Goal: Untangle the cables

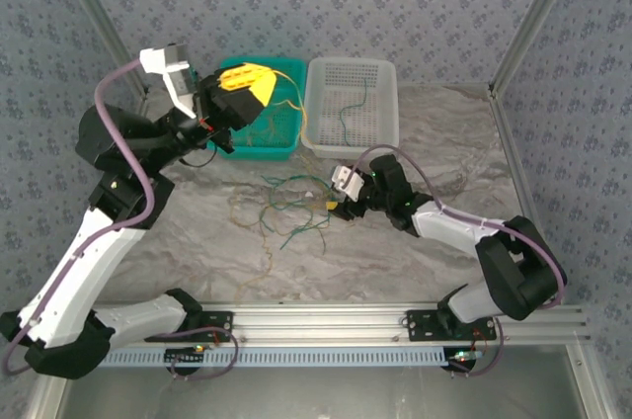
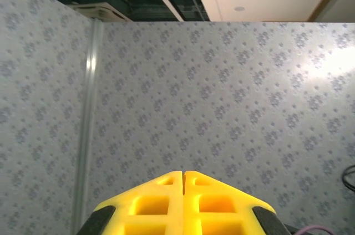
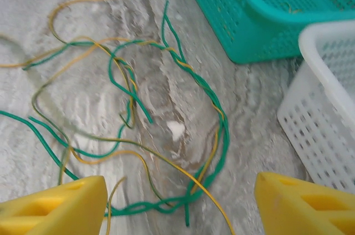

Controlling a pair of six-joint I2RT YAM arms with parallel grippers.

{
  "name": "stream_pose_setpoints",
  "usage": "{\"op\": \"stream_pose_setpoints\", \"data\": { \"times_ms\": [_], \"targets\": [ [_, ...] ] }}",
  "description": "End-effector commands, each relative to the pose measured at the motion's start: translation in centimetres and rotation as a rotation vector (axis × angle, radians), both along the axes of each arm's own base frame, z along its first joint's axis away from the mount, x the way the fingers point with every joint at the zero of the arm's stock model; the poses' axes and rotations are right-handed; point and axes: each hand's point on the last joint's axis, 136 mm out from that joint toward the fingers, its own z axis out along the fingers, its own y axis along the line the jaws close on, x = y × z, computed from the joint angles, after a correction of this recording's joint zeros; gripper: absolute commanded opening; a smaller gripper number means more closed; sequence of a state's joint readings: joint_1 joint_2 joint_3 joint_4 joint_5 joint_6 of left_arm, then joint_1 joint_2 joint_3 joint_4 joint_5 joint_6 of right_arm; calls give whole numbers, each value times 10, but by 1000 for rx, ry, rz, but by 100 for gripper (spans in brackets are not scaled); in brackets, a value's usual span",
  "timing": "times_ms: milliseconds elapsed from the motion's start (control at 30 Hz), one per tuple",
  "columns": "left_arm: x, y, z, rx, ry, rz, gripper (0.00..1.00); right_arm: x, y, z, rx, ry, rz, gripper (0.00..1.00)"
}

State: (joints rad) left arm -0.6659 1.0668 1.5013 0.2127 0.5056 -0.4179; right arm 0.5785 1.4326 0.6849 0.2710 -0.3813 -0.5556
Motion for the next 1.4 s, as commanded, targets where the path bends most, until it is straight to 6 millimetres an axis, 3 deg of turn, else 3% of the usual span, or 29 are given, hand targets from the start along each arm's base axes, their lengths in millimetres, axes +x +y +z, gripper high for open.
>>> {"op": "stream_pose_setpoints", "data": {
  "times_ms": [0, 167, 300, 500, 567, 700, 900, 1000, 1367],
  "targets": [
    [14, 13, 0, -43, 1, 125, 0, -4, 19, 0, -10, -14, 102, 69],
    [8, 22, 6, -69, -6, 137, 0, -6, 22, -17, -32, -44, 93, 71],
    [2, 26, 10, -71, -24, 140, 0, 23, 5, -32, -95, -109, -58, 72],
    [-14, 46, 14, -73, -78, 206, 0, 52, -15, -28, -32, 65, -189, 73],
    [-26, 60, 19, -87, -112, 240, 0, 52, -14, -30, -29, 88, -175, 73],
    [-49, 81, 26, -121, -171, 268, 0, 50, -1, -53, -106, 147, -108, 72],
    [-40, 79, 18, -105, -145, 292, 0, 47, 17, -71, -164, 129, -17, 71],
    [-34, 79, 15, -107, -142, 314, 0, 45, 23, -75, -168, 152, 27, 63],
    [-16, 75, 6, -69, -122, 379, 0, 12, 35, -41, -52, 109, 147, 68]
  ]
}}
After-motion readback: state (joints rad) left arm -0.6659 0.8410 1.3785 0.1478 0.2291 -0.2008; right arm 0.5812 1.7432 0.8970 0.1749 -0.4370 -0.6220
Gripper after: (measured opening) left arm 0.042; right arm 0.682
